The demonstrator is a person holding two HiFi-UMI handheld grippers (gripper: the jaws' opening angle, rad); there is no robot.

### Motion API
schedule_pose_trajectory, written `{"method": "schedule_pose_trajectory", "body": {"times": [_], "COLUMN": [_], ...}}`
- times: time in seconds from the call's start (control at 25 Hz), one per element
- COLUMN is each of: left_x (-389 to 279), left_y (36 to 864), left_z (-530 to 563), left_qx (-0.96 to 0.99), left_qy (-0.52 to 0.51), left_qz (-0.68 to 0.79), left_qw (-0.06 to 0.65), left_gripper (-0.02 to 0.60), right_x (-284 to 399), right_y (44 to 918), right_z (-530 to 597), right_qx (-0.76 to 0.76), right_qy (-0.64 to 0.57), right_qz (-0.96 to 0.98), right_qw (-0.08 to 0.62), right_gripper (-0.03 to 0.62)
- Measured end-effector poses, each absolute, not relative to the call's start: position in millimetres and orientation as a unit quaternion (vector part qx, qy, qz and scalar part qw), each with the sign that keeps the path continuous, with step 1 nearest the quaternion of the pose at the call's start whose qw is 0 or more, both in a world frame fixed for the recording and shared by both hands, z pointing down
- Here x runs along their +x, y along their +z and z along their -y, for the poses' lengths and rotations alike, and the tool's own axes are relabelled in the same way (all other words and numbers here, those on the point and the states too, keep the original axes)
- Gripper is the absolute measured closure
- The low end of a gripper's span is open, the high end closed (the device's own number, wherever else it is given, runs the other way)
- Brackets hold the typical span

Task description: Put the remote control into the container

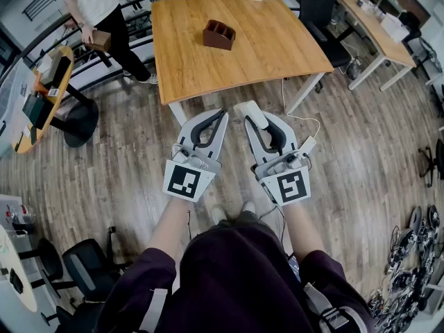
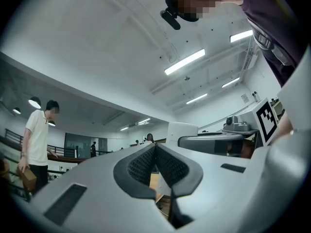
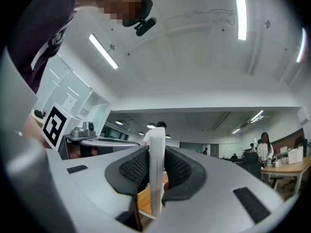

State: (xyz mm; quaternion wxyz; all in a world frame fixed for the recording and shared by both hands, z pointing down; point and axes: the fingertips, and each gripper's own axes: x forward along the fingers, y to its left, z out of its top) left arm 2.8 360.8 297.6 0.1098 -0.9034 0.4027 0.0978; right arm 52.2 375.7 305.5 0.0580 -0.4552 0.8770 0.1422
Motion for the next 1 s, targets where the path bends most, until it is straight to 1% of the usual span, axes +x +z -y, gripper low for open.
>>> {"method": "schedule_pose_trajectory", "body": {"times": [0.48,0.68,1.0], "left_x": [0,0,20], "left_y": [302,310,322], "left_z": [-301,-253,-158], "left_qx": [-0.901,-0.898,-0.893], "left_qy": [0.109,0.107,0.09], "left_qz": [-0.405,-0.414,-0.429], "left_qw": [0.107,0.106,0.098], "left_gripper": [0.569,0.569,0.568], "right_x": [50,52,71], "right_y": [312,323,337], "right_z": [-313,-265,-167], "right_qx": [-0.458,-0.454,-0.443], "right_qy": [0.144,0.136,0.116], "right_qz": [-0.876,-0.878,-0.887], "right_qw": [0.057,0.057,0.059], "right_gripper": [0.491,0.491,0.491]}}
